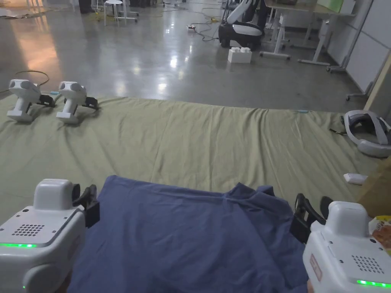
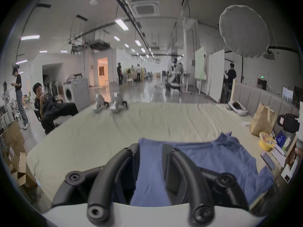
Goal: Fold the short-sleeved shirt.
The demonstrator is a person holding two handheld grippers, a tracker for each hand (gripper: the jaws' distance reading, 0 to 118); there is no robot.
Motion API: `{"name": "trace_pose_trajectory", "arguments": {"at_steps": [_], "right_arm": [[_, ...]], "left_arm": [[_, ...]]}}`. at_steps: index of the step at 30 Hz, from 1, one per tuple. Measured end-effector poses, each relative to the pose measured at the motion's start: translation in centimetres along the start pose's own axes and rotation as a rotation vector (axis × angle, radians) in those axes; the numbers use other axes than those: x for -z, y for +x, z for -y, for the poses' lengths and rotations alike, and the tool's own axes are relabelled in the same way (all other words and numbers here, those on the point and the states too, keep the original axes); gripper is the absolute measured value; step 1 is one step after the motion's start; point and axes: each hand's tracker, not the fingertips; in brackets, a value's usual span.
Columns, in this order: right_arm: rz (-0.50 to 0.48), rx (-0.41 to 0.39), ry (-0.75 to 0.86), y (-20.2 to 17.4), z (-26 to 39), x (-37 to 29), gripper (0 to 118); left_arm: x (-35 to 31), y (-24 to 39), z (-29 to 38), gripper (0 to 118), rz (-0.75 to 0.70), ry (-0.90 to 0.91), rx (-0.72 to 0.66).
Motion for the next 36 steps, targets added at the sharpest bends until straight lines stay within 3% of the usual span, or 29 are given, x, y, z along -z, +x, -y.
{"name": "trace_pose_trajectory", "arguments": {"at_steps": [1,4,10,16,30,31,34,36], "right_arm": [[-0.001,0.002,0.024,-0.3,-0.1,0.0,19],[0.010,0.015,0.074,-0.9,-0.4,-0.1,7],[0.022,-0.031,0.137,-1.9,-0.8,-0.5,5],[0.023,-0.013,0.139,-1.9,-1.2,-1.0,5],[-0.018,-0.059,-0.019,-2.0,1.4,0.4,5],[-0.018,-0.065,-0.031,-2.1,1.6,0.6,5],[-0.033,-0.068,-0.061,-2.5,2.1,0.9,5],[-0.035,-0.071,-0.077,-2.7,2.4,1.1,5]], "left_arm": [[-0.1,0.5,-0.2,23,0.010,0.015,-0.006],[-0.4,1.6,-0.6,4,0.026,0.065,0.015],[-1.2,2.8,-1.1,1,0.063,0.100,0.070],[-1.3,1.3,-1.0,1,0.065,0.068,0.033],[-2.1,-10.5,7.1,3,0.126,-0.587,-0.052],[-2.5,-10.8,7.8,6,0.115,-0.625,-0.057],[-2.4,-12.2,9.8,52,0.110,-0.703,-0.117],[-2.1,-12.8,11.0,65,0.114,-0.749,-0.174]]}}
